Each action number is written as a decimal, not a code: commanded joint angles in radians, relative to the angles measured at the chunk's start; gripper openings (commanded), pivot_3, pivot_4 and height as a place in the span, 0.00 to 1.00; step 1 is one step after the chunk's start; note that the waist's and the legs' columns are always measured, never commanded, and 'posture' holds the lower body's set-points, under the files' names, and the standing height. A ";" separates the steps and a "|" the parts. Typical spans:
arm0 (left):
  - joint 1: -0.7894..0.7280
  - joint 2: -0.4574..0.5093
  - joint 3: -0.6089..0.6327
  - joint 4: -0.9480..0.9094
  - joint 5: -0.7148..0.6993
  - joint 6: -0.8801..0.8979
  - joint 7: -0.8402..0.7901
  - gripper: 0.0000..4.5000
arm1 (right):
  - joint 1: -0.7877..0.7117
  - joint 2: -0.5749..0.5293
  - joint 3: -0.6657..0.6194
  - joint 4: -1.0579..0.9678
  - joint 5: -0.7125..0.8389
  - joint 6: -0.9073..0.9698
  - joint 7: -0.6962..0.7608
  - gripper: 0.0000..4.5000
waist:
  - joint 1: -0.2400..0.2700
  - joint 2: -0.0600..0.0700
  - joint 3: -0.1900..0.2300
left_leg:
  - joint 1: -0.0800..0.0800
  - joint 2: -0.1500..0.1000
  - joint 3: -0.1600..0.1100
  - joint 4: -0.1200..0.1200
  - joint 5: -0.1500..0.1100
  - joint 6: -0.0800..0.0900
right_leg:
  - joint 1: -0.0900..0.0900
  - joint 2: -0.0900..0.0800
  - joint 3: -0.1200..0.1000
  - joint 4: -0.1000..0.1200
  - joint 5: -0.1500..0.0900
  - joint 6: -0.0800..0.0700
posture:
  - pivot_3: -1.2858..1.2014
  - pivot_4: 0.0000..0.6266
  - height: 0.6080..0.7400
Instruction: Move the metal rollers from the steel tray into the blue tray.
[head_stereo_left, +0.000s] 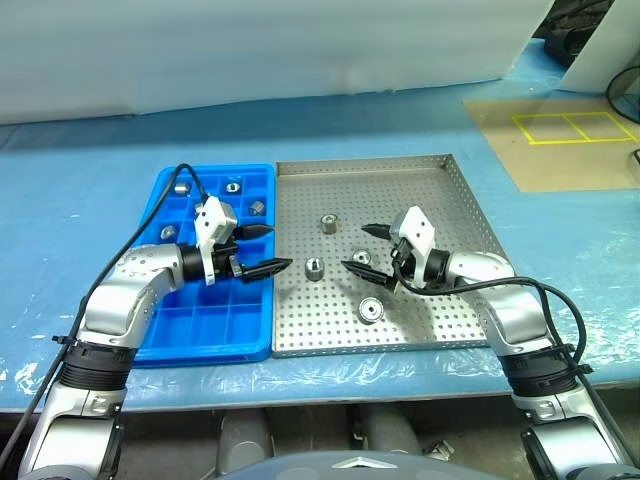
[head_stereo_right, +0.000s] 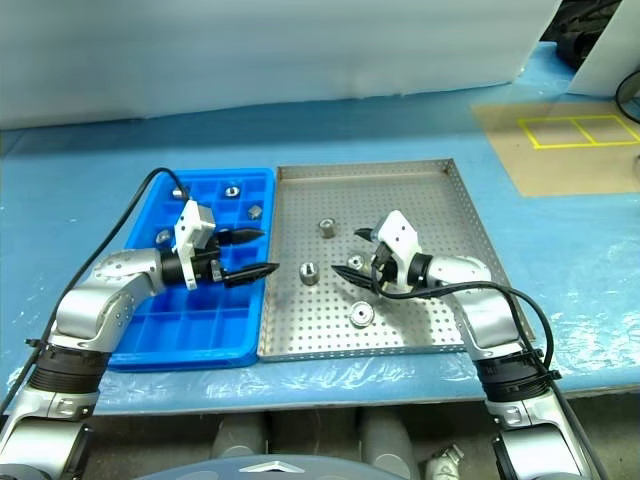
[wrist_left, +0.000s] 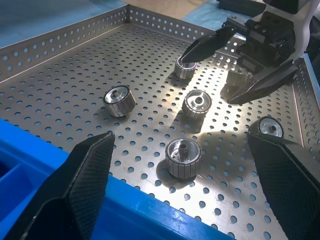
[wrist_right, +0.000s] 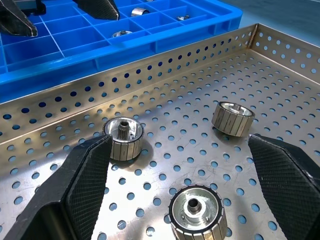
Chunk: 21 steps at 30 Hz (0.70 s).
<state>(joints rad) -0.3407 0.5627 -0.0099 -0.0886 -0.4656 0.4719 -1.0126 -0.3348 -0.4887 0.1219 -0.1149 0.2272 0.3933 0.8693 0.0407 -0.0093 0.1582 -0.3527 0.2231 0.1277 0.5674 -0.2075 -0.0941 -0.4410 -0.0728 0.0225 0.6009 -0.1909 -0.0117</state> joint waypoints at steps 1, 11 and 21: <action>-0.007 0.012 0.004 -0.027 -0.007 -0.002 -0.006 1.00 | -0.006 0.001 -0.007 -0.033 0.017 -0.012 -0.001 0.99 | 0.000 0.000 0.000 | 0.000 0.000 0.000 0.000 0.000 0.000 | 0.000 0.000 0.000 0.000 0.000 0.000 | 0.50 0.24 1.00; -0.029 0.005 0.017 -0.035 -0.026 0.007 -0.003 1.00 | -0.002 -0.002 -0.010 -0.029 0.016 -0.017 -0.001 0.99 | 0.000 0.000 0.000 | 0.000 0.000 0.000 0.000 0.000 0.000 | 0.000 0.000 0.000 0.000 0.000 0.000 | 0.50 0.24 1.00; -0.309 -0.053 -0.120 0.129 0.042 -0.064 -0.121 1.00 | -0.031 -0.042 -0.056 -0.027 0.040 0.000 0.011 0.99 | 0.000 0.000 0.000 | 0.000 0.000 0.001 0.000 0.001 -0.001 | 0.001 0.000 0.001 0.001 0.000 0.000 | 0.48 0.24 1.00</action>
<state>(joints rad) -0.6268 0.5142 -0.0863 0.0073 -0.4513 0.4460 -1.0869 -0.3441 -0.5135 0.1094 -0.1129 0.2393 0.3944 0.8751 0.0412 -0.0094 0.1582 -0.3531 0.2226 0.1286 0.5678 -0.2066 -0.0948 -0.4396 -0.0730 0.0234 0.6014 -0.1909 -0.0118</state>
